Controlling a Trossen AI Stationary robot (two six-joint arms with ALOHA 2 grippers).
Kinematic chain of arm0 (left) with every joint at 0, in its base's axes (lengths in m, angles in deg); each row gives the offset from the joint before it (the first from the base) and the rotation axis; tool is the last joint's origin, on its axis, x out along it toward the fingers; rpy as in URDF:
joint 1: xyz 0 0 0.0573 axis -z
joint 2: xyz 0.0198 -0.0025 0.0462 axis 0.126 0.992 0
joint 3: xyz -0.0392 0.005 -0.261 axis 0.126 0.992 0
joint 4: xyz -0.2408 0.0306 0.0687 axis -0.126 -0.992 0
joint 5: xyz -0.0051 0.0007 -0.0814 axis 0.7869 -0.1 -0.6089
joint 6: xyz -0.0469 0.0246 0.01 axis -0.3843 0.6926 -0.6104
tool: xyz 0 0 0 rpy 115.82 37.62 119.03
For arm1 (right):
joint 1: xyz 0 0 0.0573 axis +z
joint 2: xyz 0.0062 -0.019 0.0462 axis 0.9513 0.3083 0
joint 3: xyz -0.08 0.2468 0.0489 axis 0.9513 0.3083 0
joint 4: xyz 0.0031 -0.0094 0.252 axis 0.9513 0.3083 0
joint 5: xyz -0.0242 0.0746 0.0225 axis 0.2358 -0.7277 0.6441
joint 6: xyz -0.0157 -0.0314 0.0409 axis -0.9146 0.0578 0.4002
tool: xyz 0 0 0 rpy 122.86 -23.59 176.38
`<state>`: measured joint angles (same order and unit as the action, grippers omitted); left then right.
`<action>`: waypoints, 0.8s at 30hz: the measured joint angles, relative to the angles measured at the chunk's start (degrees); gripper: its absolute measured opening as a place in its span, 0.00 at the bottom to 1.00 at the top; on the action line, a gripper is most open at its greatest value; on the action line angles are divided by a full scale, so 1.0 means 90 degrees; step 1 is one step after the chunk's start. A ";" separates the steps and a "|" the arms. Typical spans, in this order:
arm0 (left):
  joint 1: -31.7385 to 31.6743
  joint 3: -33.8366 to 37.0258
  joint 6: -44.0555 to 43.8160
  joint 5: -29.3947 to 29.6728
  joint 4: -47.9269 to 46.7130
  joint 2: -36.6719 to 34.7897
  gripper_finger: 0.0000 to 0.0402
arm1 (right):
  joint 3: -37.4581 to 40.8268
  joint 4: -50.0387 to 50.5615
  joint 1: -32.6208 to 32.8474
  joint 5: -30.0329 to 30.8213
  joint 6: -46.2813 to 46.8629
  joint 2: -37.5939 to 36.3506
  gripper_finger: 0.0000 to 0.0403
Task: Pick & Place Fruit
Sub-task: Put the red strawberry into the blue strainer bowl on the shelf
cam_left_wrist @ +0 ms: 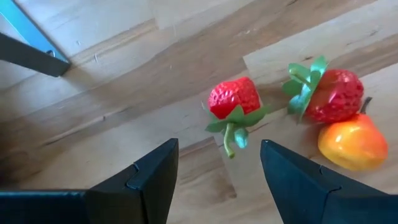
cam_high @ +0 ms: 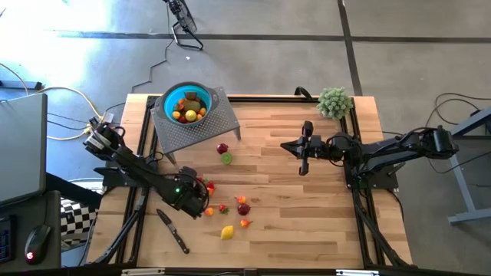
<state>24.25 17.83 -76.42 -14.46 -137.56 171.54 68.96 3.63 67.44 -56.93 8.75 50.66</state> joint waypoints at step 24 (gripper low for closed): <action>-0.0001 -0.0002 -0.0005 0.0168 0.0109 0.0109 0.55 | 0.0000 -0.0001 -0.0002 0.0001 0.0000 0.0000 0.01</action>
<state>24.24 17.81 -76.46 -12.95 -136.58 172.52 68.96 3.62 67.42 -56.91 8.75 50.66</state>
